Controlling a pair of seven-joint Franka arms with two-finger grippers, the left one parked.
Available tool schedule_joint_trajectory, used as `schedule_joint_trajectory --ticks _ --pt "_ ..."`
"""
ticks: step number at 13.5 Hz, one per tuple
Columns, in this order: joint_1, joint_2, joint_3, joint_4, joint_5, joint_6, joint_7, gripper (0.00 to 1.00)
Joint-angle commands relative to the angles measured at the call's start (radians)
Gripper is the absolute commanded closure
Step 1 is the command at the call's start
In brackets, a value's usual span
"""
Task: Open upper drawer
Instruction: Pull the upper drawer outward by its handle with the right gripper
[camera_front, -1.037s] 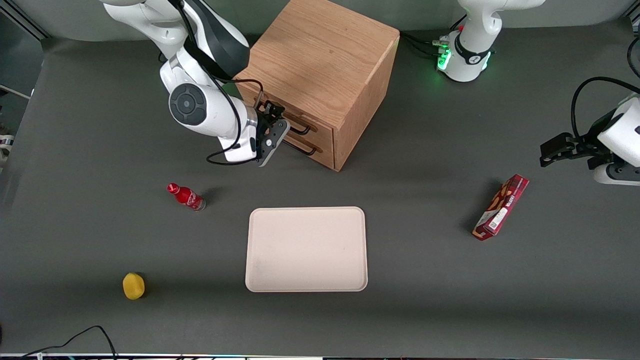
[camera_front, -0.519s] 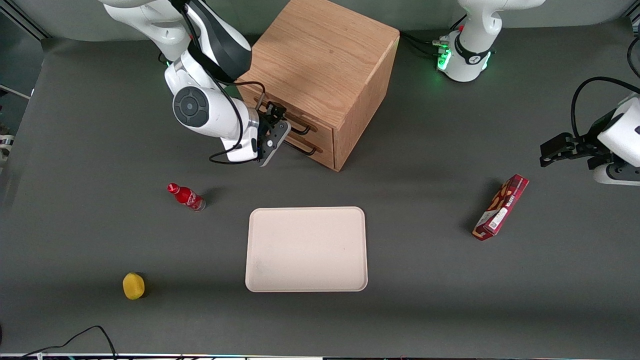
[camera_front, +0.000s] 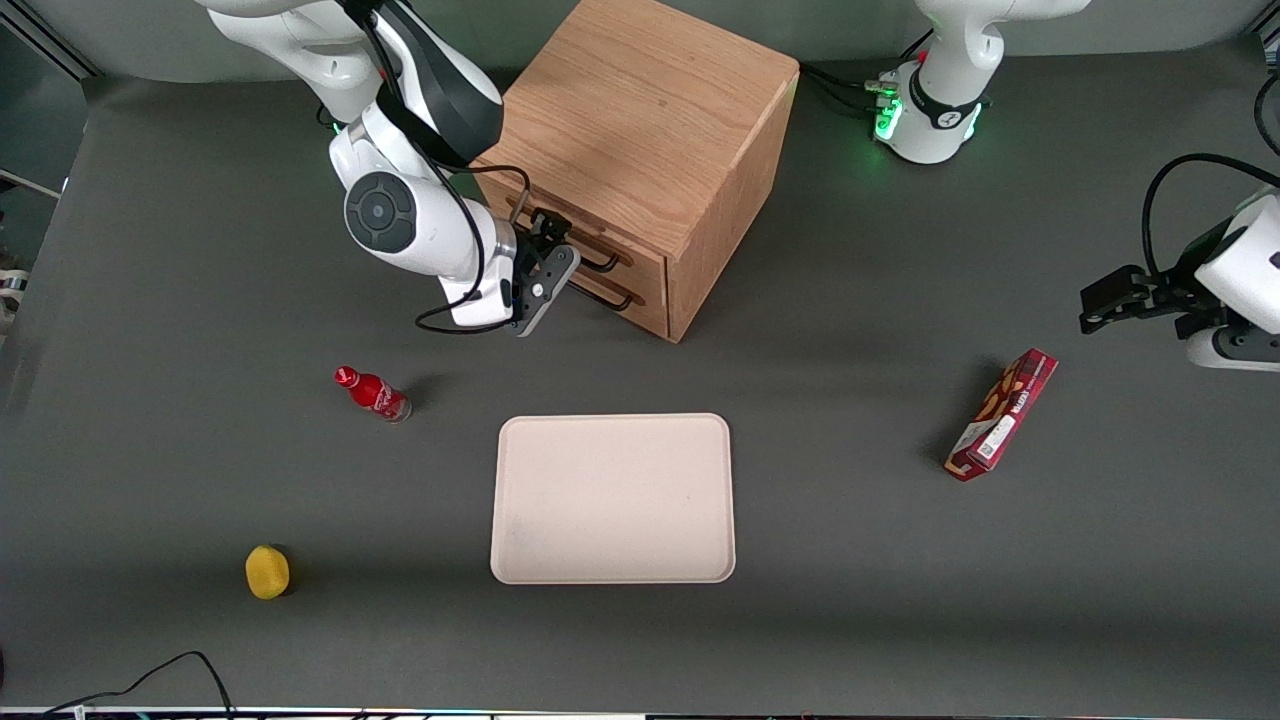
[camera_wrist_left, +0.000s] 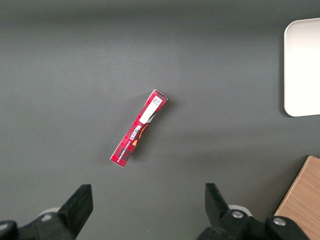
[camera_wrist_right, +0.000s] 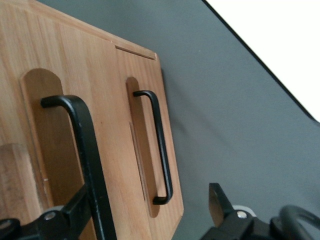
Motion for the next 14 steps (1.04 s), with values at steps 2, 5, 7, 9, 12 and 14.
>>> schedule_joint_trajectory --ticks 2,5,7,9,12,14 --pt "-0.007 0.006 -0.011 0.007 -0.027 0.021 -0.023 0.0" --pt "-0.008 0.034 -0.023 0.045 -0.064 0.015 -0.021 0.0" --pt "-0.008 0.061 -0.034 0.076 -0.067 0.014 -0.024 0.0" --pt "-0.007 0.088 -0.052 0.109 -0.073 0.012 -0.046 0.0" --pt "-0.008 0.121 -0.072 0.151 -0.107 0.01 -0.061 0.0" --pt "-0.007 0.143 -0.092 0.177 -0.124 0.007 -0.063 0.0"
